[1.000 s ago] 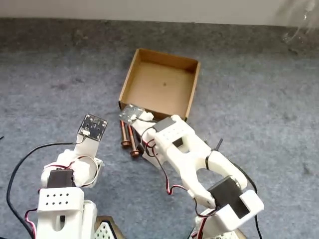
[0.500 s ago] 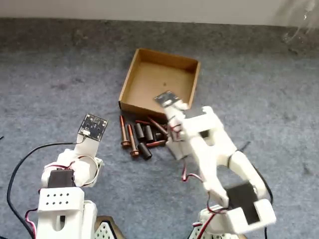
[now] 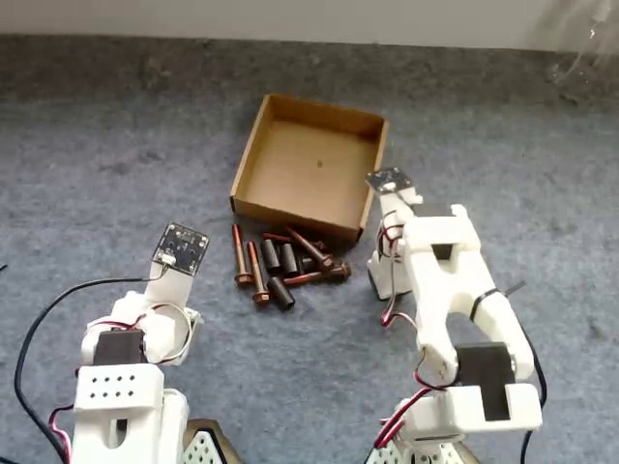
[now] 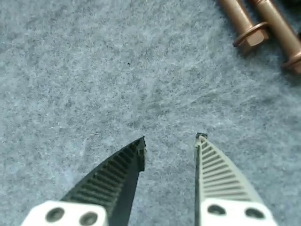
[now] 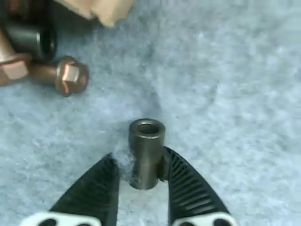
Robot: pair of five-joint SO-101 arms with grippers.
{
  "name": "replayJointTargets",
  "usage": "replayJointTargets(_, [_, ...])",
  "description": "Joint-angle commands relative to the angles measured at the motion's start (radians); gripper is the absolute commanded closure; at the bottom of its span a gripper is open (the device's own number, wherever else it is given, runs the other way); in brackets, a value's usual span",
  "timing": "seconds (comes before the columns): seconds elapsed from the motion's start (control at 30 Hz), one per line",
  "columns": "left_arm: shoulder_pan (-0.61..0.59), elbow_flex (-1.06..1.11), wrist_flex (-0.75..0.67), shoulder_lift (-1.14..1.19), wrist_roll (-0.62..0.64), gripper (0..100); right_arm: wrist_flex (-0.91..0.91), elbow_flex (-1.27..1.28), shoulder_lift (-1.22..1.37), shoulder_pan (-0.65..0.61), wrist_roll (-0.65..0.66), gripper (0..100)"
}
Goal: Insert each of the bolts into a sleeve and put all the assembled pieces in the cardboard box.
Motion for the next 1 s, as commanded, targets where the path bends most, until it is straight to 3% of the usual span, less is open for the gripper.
replayJointTargets(0.0, [0.015,-0.008,-0.021,0.004,0.008,84,-0.008,-0.018,0.008,-0.048,-0.009,90.7])
replayJointTargets(0.13, [0.015,-0.008,-0.021,0.004,0.008,84,0.012,-0.025,0.013,-0.059,-0.014,84.3])
replayJointTargets(0.43, [0.015,-0.008,-0.021,0.004,0.008,84,0.021,-0.11,0.016,-0.062,-0.014,84.3])
replayJointTargets(0.7, [0.015,-0.008,-0.021,0.004,0.008,84,0.021,-0.11,0.047,-0.162,-0.015,84.3])
replayJointTargets(0.97, [0.015,-0.007,-0.021,0.004,0.008,84,0.021,-0.119,0.147,-0.122,-0.046,87.9])
